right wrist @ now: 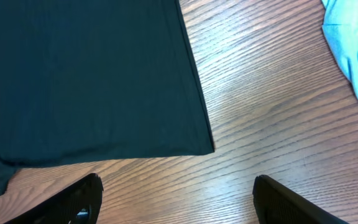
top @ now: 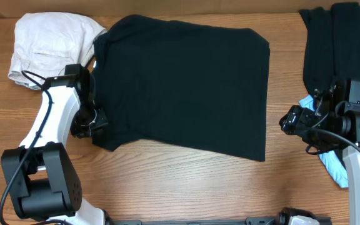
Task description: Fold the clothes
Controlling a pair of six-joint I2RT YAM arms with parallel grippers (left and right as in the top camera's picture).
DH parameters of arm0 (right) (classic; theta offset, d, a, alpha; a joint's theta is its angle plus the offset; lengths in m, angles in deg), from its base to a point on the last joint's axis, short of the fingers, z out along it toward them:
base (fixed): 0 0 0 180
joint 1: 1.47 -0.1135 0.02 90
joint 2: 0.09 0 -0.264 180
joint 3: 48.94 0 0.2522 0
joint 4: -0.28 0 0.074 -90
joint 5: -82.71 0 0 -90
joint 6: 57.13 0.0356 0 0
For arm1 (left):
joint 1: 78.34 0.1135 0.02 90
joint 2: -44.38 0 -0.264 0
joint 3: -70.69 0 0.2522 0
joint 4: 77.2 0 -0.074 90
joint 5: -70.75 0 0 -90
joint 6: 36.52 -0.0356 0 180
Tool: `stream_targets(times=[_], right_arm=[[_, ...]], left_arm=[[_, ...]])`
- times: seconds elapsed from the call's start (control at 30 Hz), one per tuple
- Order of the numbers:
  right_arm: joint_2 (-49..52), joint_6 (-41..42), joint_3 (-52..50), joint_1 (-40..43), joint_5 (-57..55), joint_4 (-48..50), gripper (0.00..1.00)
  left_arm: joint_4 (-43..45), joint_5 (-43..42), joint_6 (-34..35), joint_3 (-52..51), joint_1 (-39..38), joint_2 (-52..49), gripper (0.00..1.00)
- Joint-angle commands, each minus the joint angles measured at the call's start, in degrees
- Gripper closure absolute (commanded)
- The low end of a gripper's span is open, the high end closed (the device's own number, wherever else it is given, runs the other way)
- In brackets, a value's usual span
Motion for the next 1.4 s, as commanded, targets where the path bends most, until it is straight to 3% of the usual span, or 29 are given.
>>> stream_targets(times=[0.0, 0.3, 0.37, 0.5, 0.7, 0.73, 0.83, 0.87, 1.03, 1.13, 1.37], right_arm=[[-0.13, 0.02, 0.39, 0.04, 1.11, 0.2, 0.19], [-0.13, 0.0, 0.39, 0.04, 1.11, 0.26, 0.19], [-0.13, 0.0, 0.39, 0.04, 1.09, 0.28, 0.19], [-0.13, 0.0, 0.39, 0.04, 1.07, 0.59, 0.19], [-0.13, 0.02, 0.39, 0.04, 1.14, 0.0, 0.19], [-0.13, 0.0, 0.37, 0.04, 1.31, 0.0, 0.19], [-0.13, 0.04, 0.39, 0.04, 1.77, 0.02, 0.19], [-0.13, 0.02, 0.37, 0.04, 1.75, 0.02, 0.19], [-0.13, 0.02, 0.39, 0.04, 1.77, 0.02, 0.19], [-0.13, 0.04, 0.39, 0.04, 2.21, 0.02, 0.19], [-0.13, 0.04, 0.39, 0.04, 2.64, -0.46, 0.19]], left_arm=[[0.9, 0.48, 1.18, -2.38, -0.46, -0.11, 0.88], [2.78, -5.22, 0.72, -7.78, -1.75, -0.11, 0.92], [3.34, -5.22, 0.76, -9.33, -3.04, -0.11, 0.86], [9.4, -5.2, 1.18, -13.25, -5.77, -0.11, 0.59], [14.97, -3.85, 1.2, -15.58, -6.88, -0.11, 0.51], [15.26, -3.48, 1.2, -15.58, -6.86, -0.11, 0.52], [16.31, -3.06, 1.2, -15.58, -6.8, -0.11, 0.89], [16.7, -3.08, 1.2, -15.43, -6.8, -0.11, 0.96], [12.85, -3.06, 1.16, -8.68, -6.78, -0.11, 0.96], [8.92, -2.75, 0.48, 1.25, -6.78, -0.11, 0.96], [16.31, -0.63, 0.52, 7.65, -6.78, -0.15, 0.95]])
